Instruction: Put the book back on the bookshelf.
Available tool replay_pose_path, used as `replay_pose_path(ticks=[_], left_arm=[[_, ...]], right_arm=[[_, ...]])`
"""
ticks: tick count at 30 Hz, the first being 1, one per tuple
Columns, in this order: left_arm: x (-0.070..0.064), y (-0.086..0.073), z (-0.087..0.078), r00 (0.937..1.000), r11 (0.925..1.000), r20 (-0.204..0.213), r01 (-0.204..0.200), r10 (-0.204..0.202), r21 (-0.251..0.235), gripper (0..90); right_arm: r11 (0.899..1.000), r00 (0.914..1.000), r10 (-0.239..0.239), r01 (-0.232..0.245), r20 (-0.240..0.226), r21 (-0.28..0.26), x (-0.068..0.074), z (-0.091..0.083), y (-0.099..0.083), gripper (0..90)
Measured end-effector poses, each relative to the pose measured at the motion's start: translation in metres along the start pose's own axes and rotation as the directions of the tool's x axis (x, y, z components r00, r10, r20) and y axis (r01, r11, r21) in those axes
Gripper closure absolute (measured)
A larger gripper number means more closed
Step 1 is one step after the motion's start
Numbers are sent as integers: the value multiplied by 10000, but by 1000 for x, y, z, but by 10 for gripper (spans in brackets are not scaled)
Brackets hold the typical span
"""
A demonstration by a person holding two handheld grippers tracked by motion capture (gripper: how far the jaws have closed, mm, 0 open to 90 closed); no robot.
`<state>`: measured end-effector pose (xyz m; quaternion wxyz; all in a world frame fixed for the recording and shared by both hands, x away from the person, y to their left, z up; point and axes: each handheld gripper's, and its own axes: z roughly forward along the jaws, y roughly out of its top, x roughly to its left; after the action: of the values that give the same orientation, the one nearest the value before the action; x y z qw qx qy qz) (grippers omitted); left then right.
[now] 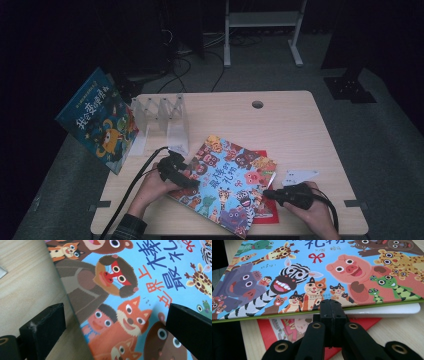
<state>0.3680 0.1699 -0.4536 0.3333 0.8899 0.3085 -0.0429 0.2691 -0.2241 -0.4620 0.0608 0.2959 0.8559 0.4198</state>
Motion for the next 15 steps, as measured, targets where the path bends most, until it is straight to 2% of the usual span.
replay_pose_path(ticks=[9, 15], left_arm=[[5, 0, 4, 9988, 9998, 456, 198, -198, 3, 14], [4, 1, 7, 9983, 9997, 541, 216, -222, 118, 0]], right_arm=[[9999, 10000, -30, 30, 51, 102, 0, 4, 5, 891], [9999, 9998, -96, 94, 153, 109, 1, 4, 5, 891]])
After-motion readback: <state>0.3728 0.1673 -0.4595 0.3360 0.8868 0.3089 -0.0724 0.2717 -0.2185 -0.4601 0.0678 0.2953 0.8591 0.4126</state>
